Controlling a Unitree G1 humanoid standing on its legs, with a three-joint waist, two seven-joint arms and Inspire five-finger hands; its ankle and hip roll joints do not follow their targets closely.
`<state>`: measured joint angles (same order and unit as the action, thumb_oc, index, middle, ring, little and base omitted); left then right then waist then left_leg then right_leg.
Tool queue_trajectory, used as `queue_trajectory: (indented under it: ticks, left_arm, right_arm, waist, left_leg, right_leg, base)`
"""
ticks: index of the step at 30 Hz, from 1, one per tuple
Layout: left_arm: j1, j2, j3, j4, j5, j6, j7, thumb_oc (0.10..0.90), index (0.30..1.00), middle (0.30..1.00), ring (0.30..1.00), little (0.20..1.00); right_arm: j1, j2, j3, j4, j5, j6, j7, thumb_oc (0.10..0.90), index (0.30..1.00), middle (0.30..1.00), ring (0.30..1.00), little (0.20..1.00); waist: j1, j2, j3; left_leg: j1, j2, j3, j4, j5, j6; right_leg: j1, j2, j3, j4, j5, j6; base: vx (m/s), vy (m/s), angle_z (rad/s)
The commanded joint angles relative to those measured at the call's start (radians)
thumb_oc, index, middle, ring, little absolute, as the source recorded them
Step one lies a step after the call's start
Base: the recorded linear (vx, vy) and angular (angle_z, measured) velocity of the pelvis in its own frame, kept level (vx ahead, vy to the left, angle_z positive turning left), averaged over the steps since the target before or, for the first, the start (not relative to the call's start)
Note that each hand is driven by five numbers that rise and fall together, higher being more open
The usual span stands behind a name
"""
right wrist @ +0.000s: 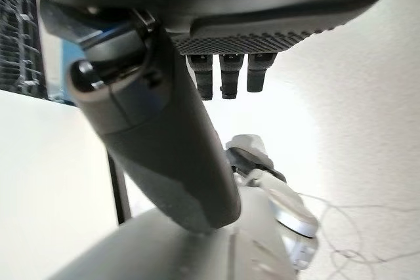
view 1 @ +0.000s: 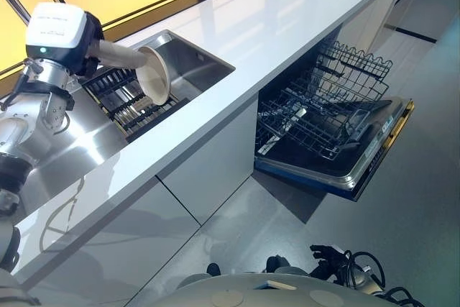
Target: Pick up plates and place into dishwasher.
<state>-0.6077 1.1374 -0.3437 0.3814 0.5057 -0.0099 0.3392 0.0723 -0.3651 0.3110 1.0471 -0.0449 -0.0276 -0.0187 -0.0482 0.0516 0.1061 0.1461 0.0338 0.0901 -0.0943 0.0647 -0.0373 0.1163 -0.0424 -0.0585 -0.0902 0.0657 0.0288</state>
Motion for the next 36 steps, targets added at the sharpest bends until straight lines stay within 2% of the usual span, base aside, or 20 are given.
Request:
queue_trajectory:
  ticks: [1, 2, 4, 5, 8, 10, 12, 16, 17, 21, 27, 31, 36]
  left_arm:
    - [-0.095, 0.155, 0.184, -0.051, -0.076, -0.006, 0.129, 0.251, 0.429, 0.429, 0.429, 0.351]
    - [-0.058, 0.153, 0.225, -0.09, -0.097, -0.008, 0.124, 0.24, 0.42, 0.42, 0.42, 0.34]
    - [0.027, 0.131, 0.32, -0.176, -0.14, -0.03, 0.103, 0.155, 0.347, 0.347, 0.347, 0.255]
    - [0.062, 0.11, 0.358, -0.21, -0.148, -0.035, 0.085, 0.141, 0.335, 0.335, 0.335, 0.241]
    - [0.093, 0.049, 0.383, -0.237, -0.193, -0.079, 0.054, 0.1, 0.3, 0.3, 0.3, 0.2]
    - [0.083, 0.021, 0.36, -0.25, -0.229, -0.096, 0.041, 0.1, 0.3, 0.3, 0.3, 0.2]
    - [0.094, -0.011, 0.349, -0.277, -0.248, -0.116, 0.033, 0.1, 0.3, 0.3, 0.3, 0.2]
    - [0.159, -0.079, 0.377, -0.379, -0.273, -0.138, 0.01, 0.1, 0.3, 0.3, 0.3, 0.2]
    - [0.171, -0.092, 0.382, -0.397, -0.293, -0.154, -0.001, 0.1, 0.3, 0.3, 0.3, 0.2]
    - [0.188, -0.162, 0.369, -0.515, -0.324, -0.169, -0.082, 0.1, 0.3, 0.3, 0.3, 0.2]
    - [0.168, -0.197, 0.313, -0.584, -0.343, -0.187, -0.193, 0.1, 0.3, 0.3, 0.3, 0.2]
    - [0.133, -0.204, 0.264, -0.602, -0.374, -0.191, -0.235, 0.1, 0.3, 0.3, 0.3, 0.2]
    - [0.09, -0.222, 0.22, -0.643, -0.421, -0.188, -0.267, 0.1, 0.3, 0.3, 0.3, 0.2]
  right_arm:
    - [-0.036, -0.005, -0.04, -0.22, 0.213, -0.099, 0.014, 0.8, 0.9, 0.9, 0.9, 0.9]
    - [-0.028, -0.001, -0.057, -0.295, 0.245, -0.103, 0.039, 0.8, 0.9, 0.9, 0.9, 0.9]
    - [-0.009, 0.006, -0.07, -0.469, 0.306, -0.105, 0.092, 0.8, 0.9, 0.9, 0.9, 0.9]
    - [0.0, 0.013, -0.067, -0.534, 0.32, -0.128, 0.126, 0.8, 0.9, 0.9, 0.9, 0.9]
    - [0.002, 0.007, -0.046, -0.696, 0.366, -0.182, 0.196, 0.8, 0.9, 0.9, 0.9, 0.9]
    - [-0.019, -0.009, -0.044, -0.803, 0.366, -0.222, 0.165, 0.8, 0.9, 0.9, 0.9, 0.9]
    - [-0.053, -0.035, -0.07, -0.941, 0.332, -0.242, 0.058, 0.8, 0.9, 0.9, 0.9, 0.9]
    - [-0.113, -0.084, -0.14, -1.158, 0.202, -0.244, -0.057, 0.8, 0.9, 0.9, 0.9, 0.9]
    - [-0.126, -0.093, -0.145, -1.179, 0.174, -0.276, -0.071, 0.8, 0.9, 0.9, 0.9, 0.9]
    - [-0.234, -0.168, -0.148, -1.308, 0.089, -0.291, -0.079, 0.8, 0.9, 0.9, 0.9, 0.9]
    - [-0.375, -0.243, -0.125, -1.41, 0.021, -0.311, -0.061, 0.8, 0.9, 0.9, 0.9, 0.9]
    - [-0.439, -0.276, -0.093, -1.442, 0.033, -0.287, -0.034, 0.8, 0.9, 0.9, 0.9, 0.9]
    - [-0.496, -0.277, -0.037, -1.464, 0.072, -0.241, 0.002, 0.8, 0.9, 0.9, 0.9, 0.9]
  waist:
    - [0.003, 0.005, -0.06]
    - [0.003, 0.001, -0.059]
    - [0.001, -0.005, -0.057]
    - [-0.002, -0.007, -0.056]
    - [-0.013, -0.012, -0.06]
    - [-0.014, -0.016, -0.064]
    - [-0.014, -0.018, -0.067]
    - [-0.009, -0.016, -0.063]
    - [-0.007, -0.015, -0.062]
    - [0.017, -0.019, -0.059]
    - [0.035, -0.029, -0.063]
    - [0.04, -0.033, -0.069]
    - [0.047, -0.039, -0.074]
  left_leg:
    - [0.008, -0.067, 0.008, 0.02, -0.122, 0.043]
    - [0.009, -0.066, 0.008, 0.02, -0.121, 0.043]
    - [0.009, -0.063, 0.01, 0.02, -0.121, 0.043]
    - [0.009, -0.062, 0.009, 0.019, -0.121, 0.042]
    - [0.01, -0.061, 0.011, 0.016, -0.12, 0.041]
    - [0.01, -0.058, 0.015, 0.013, -0.118, 0.039]
    - [0.009, -0.055, 0.017, 0.011, -0.116, 0.041]
    - [0.007, -0.053, 0.017, 0.01, -0.116, 0.047]
    - [0.007, -0.054, 0.016, 0.01, -0.117, 0.048]
    - [0.006, -0.057, 0.005, 0.011, -0.115, 0.051]
    - [0.002, -0.059, -0.003, 0.011, -0.11, 0.046]
    - [-0.004, -0.061, -0.006, 0.011, -0.105, 0.044]
    - [-0.009, -0.061, -0.009, 0.009, -0.099, 0.041]
  right_leg:
    - [-0.004, -0.004, -0.008, 0.024, -0.058, 0.065]
    - [-0.004, -0.003, -0.007, 0.025, -0.058, 0.063]
    - [-0.005, -0.003, -0.006, 0.026, -0.058, 0.061]
    - [-0.006, -0.003, -0.007, 0.026, -0.059, 0.061]
    - [-0.007, -0.002, -0.01, 0.026, -0.063, 0.062]
    - [-0.007, -0.001, -0.011, 0.027, -0.064, 0.062]
    - [-0.009, 0.001, -0.007, 0.027, -0.064, 0.063]
    - [-0.015, 0.002, -0.001, 0.036, -0.067, 0.064]
    - [-0.015, 0.002, 0.0, 0.037, -0.067, 0.063]
    - [-0.011, 0.0, -0.006, 0.036, -0.067, 0.061]
    - [-0.002, 0.0, -0.016, 0.027, -0.062, 0.06]
    - [-0.002, -0.001, -0.018, 0.02, -0.057, 0.061]
    - [-0.001, -0.005, -0.026, 0.016, -0.053, 0.062]
  base:
    - [-0.04, -0.017, 0.0]
    - [-0.04, -0.018, -0.03]
    - [-0.05, -0.017, -0.05]
    - [-0.05, -0.017, -0.05]
    - [-0.05, -0.016, 0.01]
    - [-0.03, -0.019, 0.06]
    - [-0.03, -0.012, 0.04]
    - [-0.03, 0.006, -0.04]
    - [-0.04, 0.013, -0.07]
    - [-0.04, 0.003, -0.05]
    - [0.0, 0.0, 0.01]
    - [-0.01, 0.004, 0.02]
    - [-0.01, 0.005, 0.06]
